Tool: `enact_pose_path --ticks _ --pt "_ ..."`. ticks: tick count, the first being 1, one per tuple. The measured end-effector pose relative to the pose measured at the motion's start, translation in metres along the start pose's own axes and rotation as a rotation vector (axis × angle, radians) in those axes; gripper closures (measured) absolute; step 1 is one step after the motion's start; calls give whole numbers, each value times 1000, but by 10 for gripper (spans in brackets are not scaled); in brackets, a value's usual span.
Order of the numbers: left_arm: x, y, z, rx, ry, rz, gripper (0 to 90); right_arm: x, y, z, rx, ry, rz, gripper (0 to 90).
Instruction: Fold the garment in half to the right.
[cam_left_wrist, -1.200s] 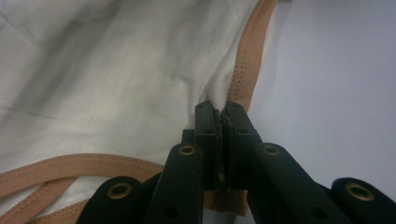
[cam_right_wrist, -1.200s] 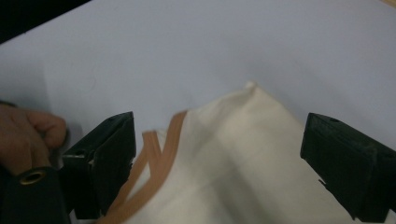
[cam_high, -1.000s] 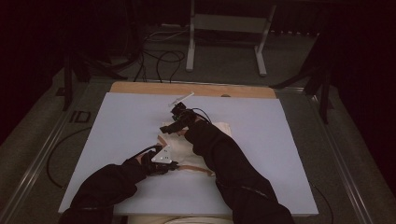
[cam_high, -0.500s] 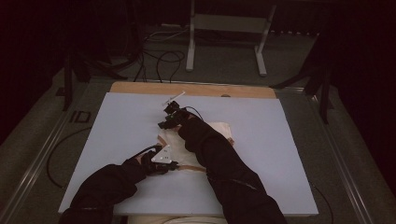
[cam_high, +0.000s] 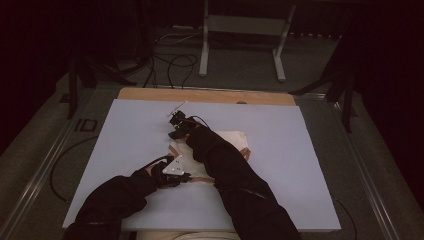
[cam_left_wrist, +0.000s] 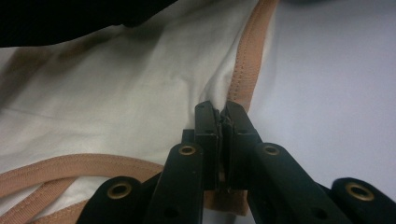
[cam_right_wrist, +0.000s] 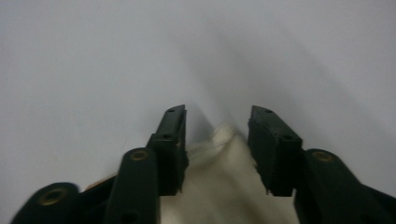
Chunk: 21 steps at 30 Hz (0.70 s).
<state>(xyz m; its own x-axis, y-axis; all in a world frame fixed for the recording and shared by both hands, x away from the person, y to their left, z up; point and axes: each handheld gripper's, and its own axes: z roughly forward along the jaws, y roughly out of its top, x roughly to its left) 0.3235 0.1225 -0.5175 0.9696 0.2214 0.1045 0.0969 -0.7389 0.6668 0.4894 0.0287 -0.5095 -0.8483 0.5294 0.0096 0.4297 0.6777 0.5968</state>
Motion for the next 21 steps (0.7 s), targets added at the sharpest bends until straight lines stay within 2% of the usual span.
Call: enact_pose_path --ticks 2,6,12,21 --pt "0 0 0 1 1 1 872 1 -2 2 18 -5 -25 611" --pt "0 0 0 1 1 0 872 2 -3 0 19 -10 -42 668" --pt "0 0 0 -1 -2 -6 872 2 -2 -1 32 -32 -66 845" --pt "0 2 0 8 -2 -4 872 1 -2 -7 14 -22 -73 876"
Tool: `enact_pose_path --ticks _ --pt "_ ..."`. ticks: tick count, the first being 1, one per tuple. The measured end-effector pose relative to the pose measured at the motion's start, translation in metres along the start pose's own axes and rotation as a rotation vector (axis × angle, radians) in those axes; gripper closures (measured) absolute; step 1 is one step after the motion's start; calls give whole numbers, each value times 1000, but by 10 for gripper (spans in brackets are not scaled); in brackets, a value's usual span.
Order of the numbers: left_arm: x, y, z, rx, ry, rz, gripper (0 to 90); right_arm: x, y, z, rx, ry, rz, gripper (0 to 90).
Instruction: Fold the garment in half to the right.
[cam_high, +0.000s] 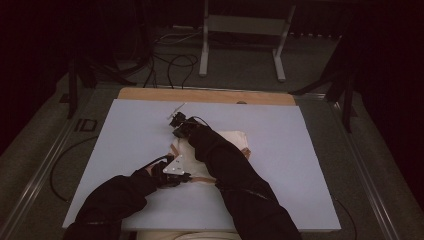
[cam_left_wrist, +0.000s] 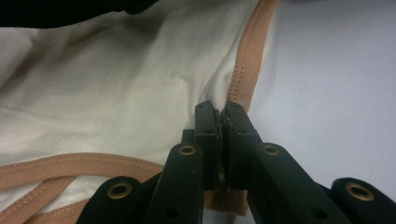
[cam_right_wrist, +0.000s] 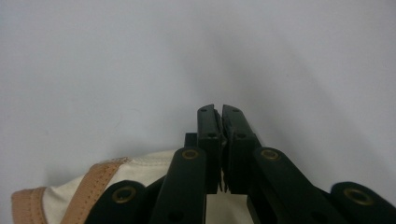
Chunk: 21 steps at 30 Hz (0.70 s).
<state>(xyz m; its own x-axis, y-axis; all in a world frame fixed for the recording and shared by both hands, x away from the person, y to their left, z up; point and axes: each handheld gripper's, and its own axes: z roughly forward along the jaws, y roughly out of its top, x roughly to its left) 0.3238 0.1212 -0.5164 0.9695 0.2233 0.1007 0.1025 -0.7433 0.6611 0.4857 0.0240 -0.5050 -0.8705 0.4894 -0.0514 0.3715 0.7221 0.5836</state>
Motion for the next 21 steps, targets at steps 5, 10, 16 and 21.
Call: enact_pose_path --ticks 5,10,16,21 --pt "0 2 0 -3 -1 1 873 -2 1 -7 -21 5 2 876" --pt "-1 6 -2 -3 2 13 872 -4 0 -15 -44 6 6 876" --pt "-2 11 -3 9 5 33 872 -8 -3 -25 -67 -3 10 877" --pt "-2 16 -4 15 6 46 872 -11 -5 -34 -88 -8 20 876"
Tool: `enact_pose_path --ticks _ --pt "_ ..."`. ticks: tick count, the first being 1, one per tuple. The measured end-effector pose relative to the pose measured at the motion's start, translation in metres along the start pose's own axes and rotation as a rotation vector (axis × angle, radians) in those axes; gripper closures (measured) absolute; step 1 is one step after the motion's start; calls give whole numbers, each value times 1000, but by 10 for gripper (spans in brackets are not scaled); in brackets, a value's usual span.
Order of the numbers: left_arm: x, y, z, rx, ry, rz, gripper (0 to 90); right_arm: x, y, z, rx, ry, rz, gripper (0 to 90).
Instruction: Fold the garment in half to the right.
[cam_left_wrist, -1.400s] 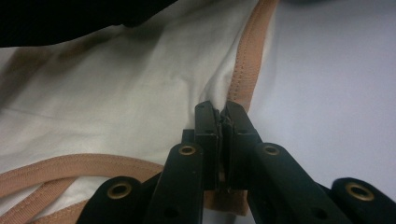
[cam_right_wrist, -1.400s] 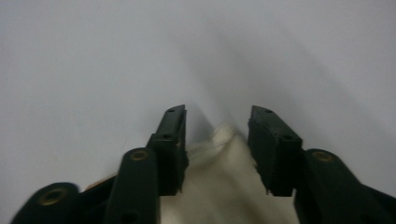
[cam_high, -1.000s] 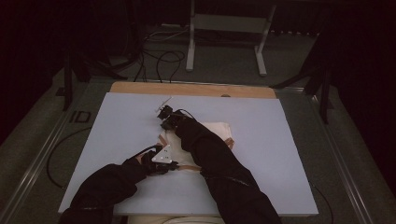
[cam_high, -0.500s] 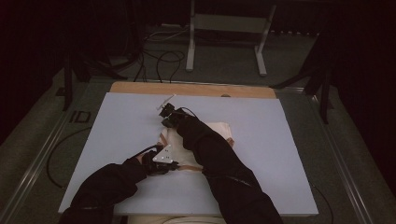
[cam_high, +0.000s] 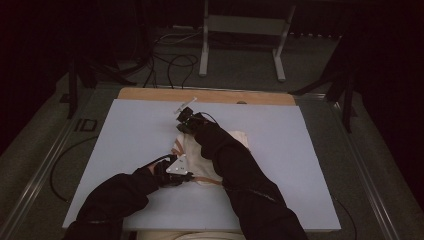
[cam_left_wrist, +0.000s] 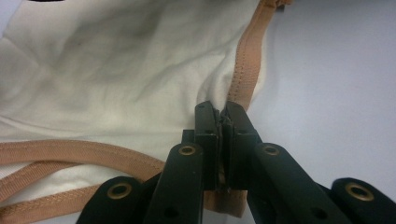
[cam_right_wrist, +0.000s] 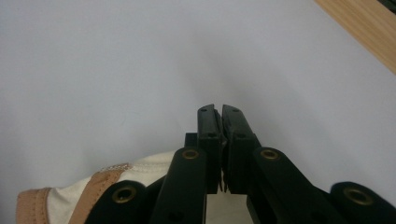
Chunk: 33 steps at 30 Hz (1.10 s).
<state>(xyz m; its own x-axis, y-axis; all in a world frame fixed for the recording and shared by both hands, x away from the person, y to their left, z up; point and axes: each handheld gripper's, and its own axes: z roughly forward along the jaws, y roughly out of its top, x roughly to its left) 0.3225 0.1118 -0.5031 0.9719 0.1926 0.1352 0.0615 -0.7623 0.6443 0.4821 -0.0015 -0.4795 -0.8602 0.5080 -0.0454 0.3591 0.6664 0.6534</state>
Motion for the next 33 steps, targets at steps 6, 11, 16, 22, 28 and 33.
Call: enact_pose_path --ticks 6,11,16,22,28,33 --pt "-1 6 -2 6 0 23 872 -3 -2 -10 -17 -4 4 876" --pt "-1 11 -5 3 2 28 872 -6 -3 -18 -30 -9 10 876" --pt "-3 17 -6 17 6 49 872 -10 -6 -26 -44 -13 16 876" --pt "-3 22 -7 20 4 61 872 -13 -8 -33 -50 -19 17 876" --pt "-3 28 -8 18 4 72 872 -15 -10 -41 -61 -26 24 876" --pt "-3 34 -10 18 4 83 872 -19 -13 -47 -71 -29 35 876"
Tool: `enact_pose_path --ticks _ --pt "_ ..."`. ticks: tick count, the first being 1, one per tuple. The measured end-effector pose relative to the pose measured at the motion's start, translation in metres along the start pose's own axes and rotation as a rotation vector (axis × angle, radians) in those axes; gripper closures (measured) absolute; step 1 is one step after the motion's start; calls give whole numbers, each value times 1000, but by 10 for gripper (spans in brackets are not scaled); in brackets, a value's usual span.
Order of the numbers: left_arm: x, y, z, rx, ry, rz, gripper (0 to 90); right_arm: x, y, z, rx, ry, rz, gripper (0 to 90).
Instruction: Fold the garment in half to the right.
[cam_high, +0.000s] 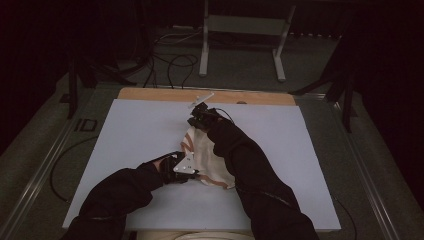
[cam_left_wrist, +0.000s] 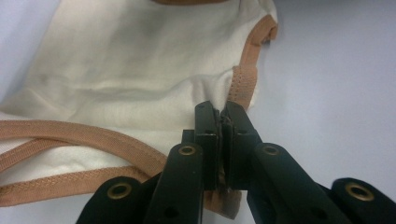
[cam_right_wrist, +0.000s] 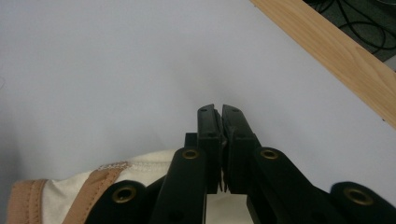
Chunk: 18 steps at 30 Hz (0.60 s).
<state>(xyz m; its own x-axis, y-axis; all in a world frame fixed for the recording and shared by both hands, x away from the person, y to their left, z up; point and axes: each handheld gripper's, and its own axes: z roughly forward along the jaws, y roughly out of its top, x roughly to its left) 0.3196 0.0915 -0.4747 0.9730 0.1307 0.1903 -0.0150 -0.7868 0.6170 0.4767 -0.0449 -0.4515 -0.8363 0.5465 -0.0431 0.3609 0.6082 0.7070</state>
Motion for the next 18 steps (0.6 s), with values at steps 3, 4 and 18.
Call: enact_pose_path --ticks 3,4,18 --pt "0 4 0 0 -3 5 872 -1 -1 -3 -5 -1 7 876" --pt "1 4 1 -1 -2 7 872 -2 -2 -5 -10 -4 6 876" --pt "1 16 4 -2 -9 30 872 -10 -9 -21 -31 -19 22 876"
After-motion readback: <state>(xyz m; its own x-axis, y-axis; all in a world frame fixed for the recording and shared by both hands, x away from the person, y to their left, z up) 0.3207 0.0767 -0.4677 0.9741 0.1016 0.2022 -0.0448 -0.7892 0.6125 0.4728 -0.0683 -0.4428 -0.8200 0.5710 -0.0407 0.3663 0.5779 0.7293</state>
